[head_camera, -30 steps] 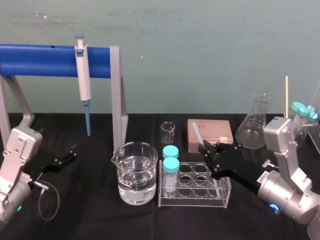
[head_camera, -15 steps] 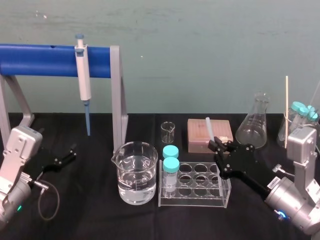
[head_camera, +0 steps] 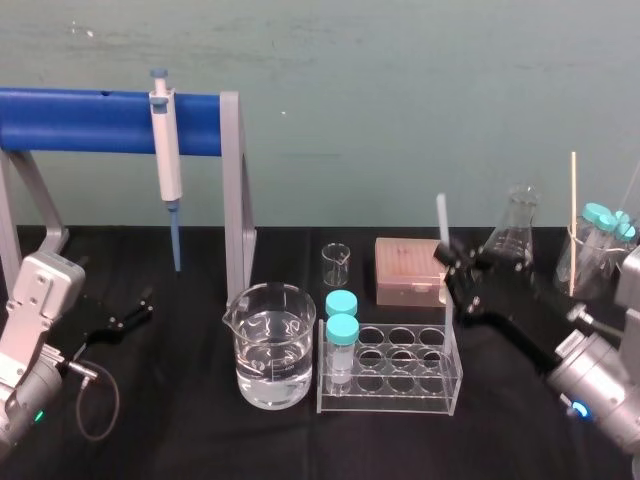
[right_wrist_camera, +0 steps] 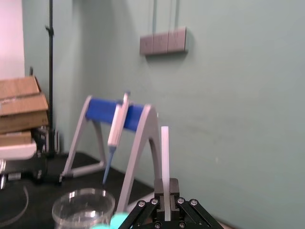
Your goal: Pick up the stirring rod with one hand, then place it down.
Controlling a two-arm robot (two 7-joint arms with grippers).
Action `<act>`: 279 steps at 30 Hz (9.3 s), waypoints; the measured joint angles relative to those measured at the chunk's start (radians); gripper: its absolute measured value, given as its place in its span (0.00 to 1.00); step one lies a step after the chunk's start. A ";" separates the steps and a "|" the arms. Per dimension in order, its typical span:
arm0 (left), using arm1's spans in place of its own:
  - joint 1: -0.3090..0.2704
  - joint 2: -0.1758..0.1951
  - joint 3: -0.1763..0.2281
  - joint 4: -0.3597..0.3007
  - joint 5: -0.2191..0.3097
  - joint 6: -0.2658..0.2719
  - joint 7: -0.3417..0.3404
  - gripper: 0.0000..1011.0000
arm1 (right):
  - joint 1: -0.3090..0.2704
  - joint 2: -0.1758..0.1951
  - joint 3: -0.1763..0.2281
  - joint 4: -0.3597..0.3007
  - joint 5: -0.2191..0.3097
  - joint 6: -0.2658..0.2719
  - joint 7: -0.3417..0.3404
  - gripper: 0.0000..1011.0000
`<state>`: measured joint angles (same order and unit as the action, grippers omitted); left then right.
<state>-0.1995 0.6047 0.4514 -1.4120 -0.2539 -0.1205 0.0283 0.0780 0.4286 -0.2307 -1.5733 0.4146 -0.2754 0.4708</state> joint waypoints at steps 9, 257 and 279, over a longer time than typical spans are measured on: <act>0.000 0.000 0.000 0.000 0.000 0.000 0.000 0.99 | -0.003 0.024 0.056 -0.106 0.033 0.001 0.012 0.06; 0.000 0.000 0.000 0.000 0.000 0.000 0.000 0.99 | 0.136 -0.039 -0.073 0.361 0.129 -0.122 0.238 0.16; 0.000 0.000 0.000 0.000 0.000 0.000 0.000 0.99 | 0.137 -0.040 -0.072 0.362 0.134 -0.123 0.242 0.84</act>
<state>-0.1995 0.6047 0.4514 -1.4120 -0.2539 -0.1205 0.0283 0.2152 0.3889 -0.3029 -1.2109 0.5482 -0.3987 0.7130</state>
